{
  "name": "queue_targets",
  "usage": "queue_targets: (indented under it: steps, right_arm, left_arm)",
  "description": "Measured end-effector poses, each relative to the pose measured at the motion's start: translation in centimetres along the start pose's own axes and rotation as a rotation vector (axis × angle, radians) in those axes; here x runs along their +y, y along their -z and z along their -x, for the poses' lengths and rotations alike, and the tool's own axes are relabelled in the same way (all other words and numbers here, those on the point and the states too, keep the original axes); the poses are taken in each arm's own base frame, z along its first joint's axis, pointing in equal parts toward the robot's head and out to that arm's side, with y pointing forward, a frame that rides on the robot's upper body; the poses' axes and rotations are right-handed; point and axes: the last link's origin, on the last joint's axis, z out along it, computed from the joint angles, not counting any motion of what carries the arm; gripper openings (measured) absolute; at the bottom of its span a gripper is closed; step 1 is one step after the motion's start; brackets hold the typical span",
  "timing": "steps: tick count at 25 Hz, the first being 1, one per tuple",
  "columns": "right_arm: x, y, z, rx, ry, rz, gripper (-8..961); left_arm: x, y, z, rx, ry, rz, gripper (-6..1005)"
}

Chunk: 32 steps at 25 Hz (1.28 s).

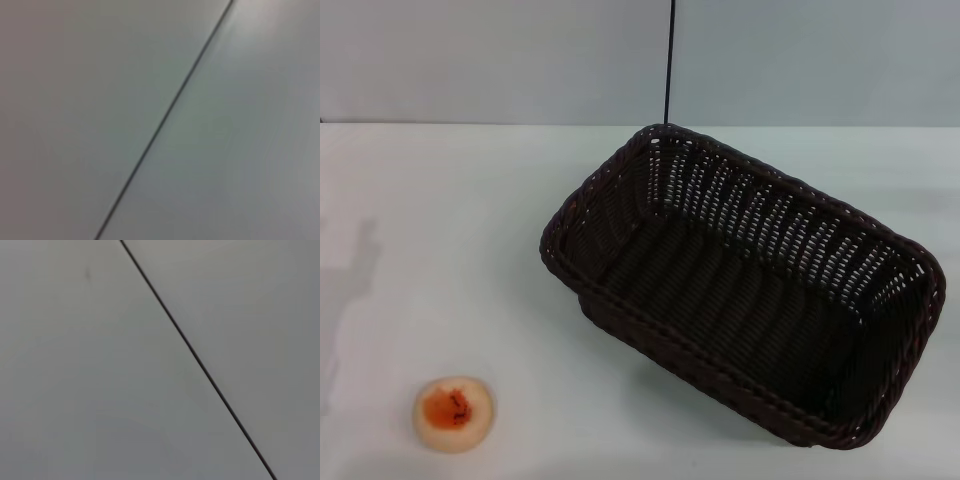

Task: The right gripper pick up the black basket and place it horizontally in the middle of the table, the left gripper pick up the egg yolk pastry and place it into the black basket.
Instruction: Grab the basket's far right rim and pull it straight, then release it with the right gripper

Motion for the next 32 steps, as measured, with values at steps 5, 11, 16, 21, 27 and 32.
queue_targets:
  steps: [5,11,16,21,27,32]
  right_arm:
    - [0.3,0.0,-0.2,-0.001,-0.007,0.008,742]
    - [1.4,-0.6,-0.2,0.08,0.037,0.138,741]
    - [2.3,-2.6,2.1,0.273,0.034,0.328,740]
    - [3.9,-5.4,6.5,0.588,0.067,0.487,739]
    - [7.9,-8.4,10.6,0.994,0.203,0.56,738]
    - [12.1,-10.6,11.5,1.296,0.388,0.584,737]
  left_arm:
    - [0.0,-0.2,0.0,0.02,-0.025,-0.013,696]
    - [-0.1,-0.3,0.2,0.005,-0.001,-0.019,694]
    - [-0.6,-0.3,0.5,-0.033,0.023,-0.033,694]
    - [-0.8,-0.3,0.8,-0.094,0.022,-0.001,694]
    - [-0.5,-0.5,1.4,-0.142,0.012,0.043,695]
    - [-0.4,-0.4,1.7,-0.17,0.015,0.053,695]
